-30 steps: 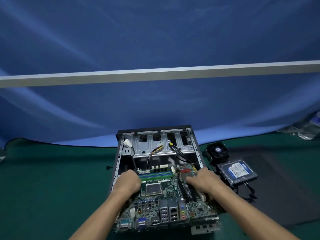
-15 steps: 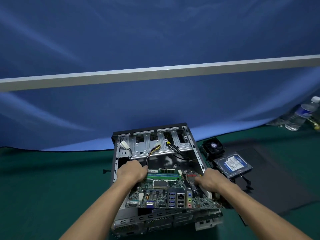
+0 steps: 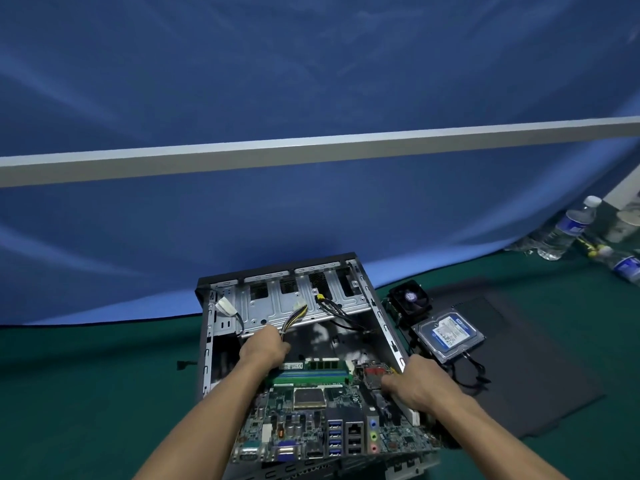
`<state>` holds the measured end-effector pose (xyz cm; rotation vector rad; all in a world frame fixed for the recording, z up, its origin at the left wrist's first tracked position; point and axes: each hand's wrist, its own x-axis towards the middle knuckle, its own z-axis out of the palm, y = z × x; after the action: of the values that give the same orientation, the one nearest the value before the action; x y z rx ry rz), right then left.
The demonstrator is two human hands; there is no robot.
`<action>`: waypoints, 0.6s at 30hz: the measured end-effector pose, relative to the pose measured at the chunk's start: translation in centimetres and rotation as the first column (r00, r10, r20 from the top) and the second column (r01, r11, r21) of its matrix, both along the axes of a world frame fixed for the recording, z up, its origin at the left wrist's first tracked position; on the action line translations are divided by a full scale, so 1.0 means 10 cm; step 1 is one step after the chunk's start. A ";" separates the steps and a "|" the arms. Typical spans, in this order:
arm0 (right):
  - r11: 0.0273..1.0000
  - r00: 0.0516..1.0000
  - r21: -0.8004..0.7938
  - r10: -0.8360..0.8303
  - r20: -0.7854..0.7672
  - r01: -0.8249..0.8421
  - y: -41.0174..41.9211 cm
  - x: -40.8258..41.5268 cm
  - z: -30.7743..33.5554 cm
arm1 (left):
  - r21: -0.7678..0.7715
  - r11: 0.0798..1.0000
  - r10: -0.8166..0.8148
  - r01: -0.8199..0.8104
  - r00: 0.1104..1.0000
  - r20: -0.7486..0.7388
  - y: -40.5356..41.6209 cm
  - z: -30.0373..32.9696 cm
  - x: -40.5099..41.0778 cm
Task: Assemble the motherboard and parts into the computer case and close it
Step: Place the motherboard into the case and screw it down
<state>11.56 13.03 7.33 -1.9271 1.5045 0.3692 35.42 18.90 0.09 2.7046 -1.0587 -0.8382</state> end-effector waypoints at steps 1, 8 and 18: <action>1.000 1.000 -0.003 0.007 -0.005 -0.007 0.00 0.01 0.00 | 0.008 0.999 -0.032 0.032 0.999 0.044 0.01 0.01 0.01; 0.999 0.998 0.026 0.034 -0.050 -0.033 -0.05 0.10 -0.02 | 0.074 0.997 -0.023 0.008 0.977 0.211 0.38 0.24 0.28; 0.998 0.997 -0.055 0.018 -0.078 -0.023 -0.10 0.40 -0.18 | 0.004 0.976 0.212 -0.220 0.935 -0.285 0.45 0.36 0.41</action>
<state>15.57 12.01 5.54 -1.9940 1.5607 0.4193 39.48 23.35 3.72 2.5158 -0.6926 -1.1167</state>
